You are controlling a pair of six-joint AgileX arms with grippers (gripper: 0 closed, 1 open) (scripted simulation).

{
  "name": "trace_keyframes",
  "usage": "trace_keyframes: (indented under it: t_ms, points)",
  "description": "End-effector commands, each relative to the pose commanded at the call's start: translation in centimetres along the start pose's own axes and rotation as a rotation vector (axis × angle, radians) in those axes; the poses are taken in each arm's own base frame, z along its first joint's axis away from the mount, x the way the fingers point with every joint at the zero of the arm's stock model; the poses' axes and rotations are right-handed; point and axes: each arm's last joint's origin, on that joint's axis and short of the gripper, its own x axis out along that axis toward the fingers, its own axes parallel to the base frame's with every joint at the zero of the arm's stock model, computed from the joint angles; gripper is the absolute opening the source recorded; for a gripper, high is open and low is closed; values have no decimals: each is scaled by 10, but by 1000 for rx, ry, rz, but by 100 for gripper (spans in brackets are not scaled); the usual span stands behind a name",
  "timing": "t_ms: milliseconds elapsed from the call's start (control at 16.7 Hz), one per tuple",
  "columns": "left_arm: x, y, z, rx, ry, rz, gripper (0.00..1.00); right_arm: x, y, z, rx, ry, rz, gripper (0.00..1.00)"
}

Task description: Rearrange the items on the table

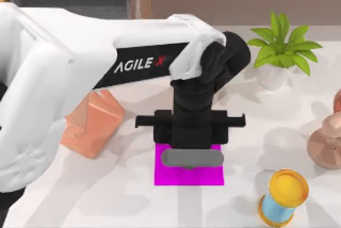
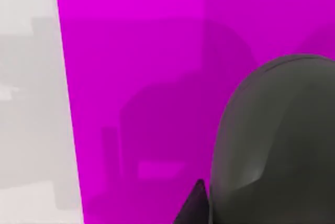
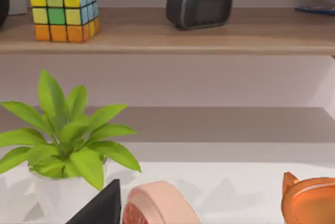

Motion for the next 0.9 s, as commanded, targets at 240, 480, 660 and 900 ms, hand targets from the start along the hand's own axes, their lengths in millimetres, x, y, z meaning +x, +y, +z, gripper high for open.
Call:
trace_keyframes:
  t_ms: [240, 480, 660, 900]
  points:
    - [0, 0, 0, 0, 0, 0, 75, 0, 0, 0, 0, 0, 0, 100]
    - [0, 0, 0, 0, 0, 0, 100, 0, 0, 0, 0, 0, 0, 100]
    - [0, 0, 0, 0, 0, 0, 100, 0, 0, 0, 0, 0, 0, 100]
    - [0, 0, 0, 0, 0, 0, 100, 0, 0, 0, 0, 0, 0, 100]
